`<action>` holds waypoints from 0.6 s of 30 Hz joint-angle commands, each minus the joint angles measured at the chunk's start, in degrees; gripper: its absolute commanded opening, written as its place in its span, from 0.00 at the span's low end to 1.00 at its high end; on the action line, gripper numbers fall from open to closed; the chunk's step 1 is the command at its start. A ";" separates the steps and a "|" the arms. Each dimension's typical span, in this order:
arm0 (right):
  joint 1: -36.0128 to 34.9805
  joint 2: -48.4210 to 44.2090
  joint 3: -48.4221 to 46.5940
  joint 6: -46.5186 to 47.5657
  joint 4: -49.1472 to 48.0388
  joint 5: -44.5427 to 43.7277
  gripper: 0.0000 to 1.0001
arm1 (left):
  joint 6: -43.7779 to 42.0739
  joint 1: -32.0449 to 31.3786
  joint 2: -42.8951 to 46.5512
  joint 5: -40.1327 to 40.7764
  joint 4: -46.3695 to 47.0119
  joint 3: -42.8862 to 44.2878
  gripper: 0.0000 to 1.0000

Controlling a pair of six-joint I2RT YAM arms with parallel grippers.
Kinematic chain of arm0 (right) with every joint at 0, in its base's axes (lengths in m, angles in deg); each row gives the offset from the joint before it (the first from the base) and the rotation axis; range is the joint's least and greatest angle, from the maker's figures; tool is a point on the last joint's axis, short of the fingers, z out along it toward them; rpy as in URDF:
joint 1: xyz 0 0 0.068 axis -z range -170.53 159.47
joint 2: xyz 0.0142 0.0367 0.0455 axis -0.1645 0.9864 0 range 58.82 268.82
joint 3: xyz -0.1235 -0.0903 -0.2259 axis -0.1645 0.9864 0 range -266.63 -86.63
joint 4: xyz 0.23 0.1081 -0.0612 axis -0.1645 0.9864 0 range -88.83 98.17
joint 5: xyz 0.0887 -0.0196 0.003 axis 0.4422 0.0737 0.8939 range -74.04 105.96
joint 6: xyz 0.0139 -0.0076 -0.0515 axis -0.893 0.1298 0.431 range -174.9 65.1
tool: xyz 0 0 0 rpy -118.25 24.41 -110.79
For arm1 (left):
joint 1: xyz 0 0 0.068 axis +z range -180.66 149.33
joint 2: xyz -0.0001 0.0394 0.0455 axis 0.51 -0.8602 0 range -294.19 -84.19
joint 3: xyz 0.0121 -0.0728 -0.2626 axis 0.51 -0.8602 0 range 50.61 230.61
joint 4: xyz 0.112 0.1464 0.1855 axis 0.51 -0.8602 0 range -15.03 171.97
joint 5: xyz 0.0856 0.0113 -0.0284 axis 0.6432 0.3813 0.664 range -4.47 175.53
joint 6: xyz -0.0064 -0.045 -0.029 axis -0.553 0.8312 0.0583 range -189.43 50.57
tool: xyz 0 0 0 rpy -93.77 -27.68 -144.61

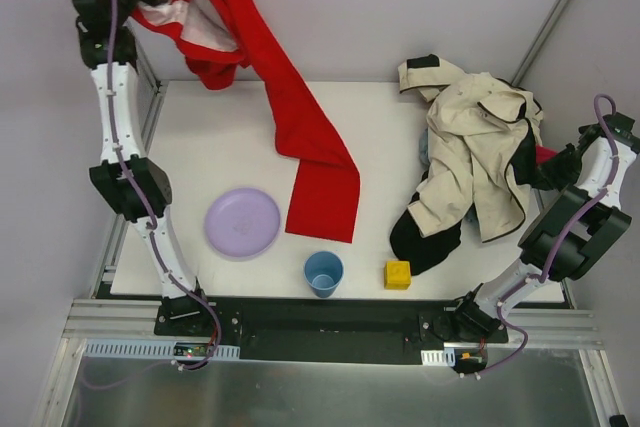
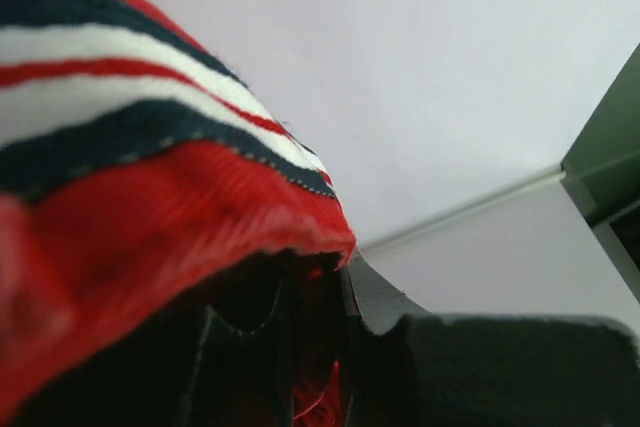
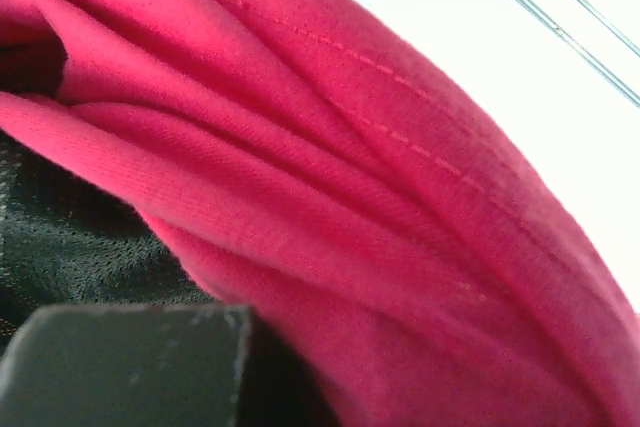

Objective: Pick out a specific cloth from the pile

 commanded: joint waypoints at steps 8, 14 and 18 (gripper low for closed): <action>1.22 -3.35 0.91 -1.71 -1.61 1.10 0.04 | -1.16 9.59 10.46 -3.02 2.50 3.38 0.00; 1.22 -3.97 2.40 -1.98 -2.58 2.25 0.04 | -7.91 5.47 10.90 -10.41 -1.63 -6.72 0.00; 1.22 -4.76 2.93 -1.98 -2.76 2.25 0.05 | -14.07 2.30 13.35 -9.55 -4.09 -18.92 0.00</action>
